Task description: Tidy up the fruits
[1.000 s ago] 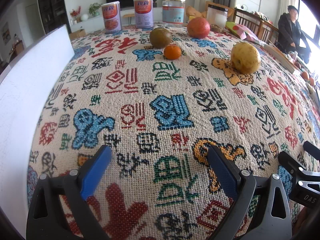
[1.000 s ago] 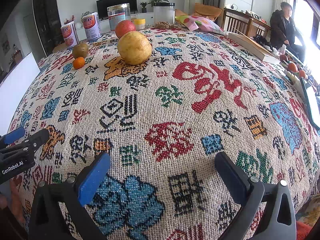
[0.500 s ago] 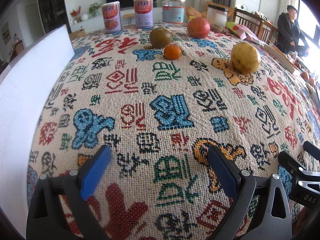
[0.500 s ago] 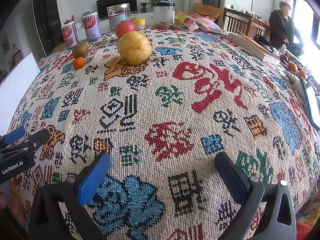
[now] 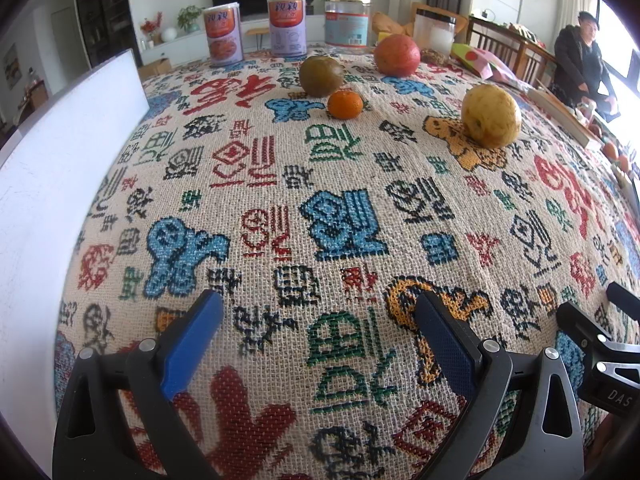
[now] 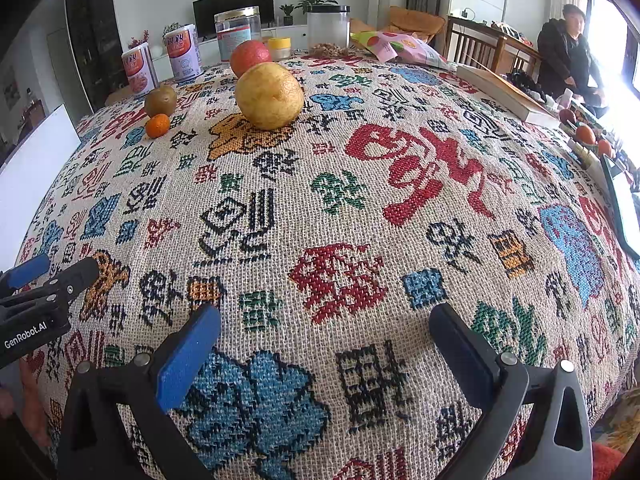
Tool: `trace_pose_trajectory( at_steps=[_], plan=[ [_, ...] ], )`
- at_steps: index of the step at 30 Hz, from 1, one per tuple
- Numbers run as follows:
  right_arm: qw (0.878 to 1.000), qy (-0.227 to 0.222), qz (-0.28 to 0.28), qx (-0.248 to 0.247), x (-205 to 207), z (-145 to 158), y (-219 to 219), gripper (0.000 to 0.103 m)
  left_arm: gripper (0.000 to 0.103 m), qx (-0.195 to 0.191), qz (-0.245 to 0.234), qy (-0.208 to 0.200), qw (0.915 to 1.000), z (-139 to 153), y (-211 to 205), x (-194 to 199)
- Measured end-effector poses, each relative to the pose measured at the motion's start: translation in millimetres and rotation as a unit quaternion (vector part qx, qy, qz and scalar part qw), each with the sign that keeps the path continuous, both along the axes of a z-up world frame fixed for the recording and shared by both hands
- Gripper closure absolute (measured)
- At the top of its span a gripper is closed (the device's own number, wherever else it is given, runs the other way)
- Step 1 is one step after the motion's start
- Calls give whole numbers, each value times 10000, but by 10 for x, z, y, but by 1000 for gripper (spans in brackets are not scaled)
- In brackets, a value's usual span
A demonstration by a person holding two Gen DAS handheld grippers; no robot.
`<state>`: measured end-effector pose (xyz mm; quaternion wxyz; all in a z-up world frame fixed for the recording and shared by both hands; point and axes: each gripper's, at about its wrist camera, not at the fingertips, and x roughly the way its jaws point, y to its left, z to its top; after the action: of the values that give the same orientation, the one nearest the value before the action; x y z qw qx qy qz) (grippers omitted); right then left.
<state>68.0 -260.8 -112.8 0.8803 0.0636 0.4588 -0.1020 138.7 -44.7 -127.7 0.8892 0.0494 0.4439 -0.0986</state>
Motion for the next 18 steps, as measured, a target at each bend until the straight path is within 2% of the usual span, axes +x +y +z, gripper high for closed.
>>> trace_pose_trajectory(
  at_steps=[18],
  plan=[
    [10000, -1, -14, -4, -8, 3, -1, 0, 5, 4, 1, 0, 10000, 2, -1, 0]
  ],
)
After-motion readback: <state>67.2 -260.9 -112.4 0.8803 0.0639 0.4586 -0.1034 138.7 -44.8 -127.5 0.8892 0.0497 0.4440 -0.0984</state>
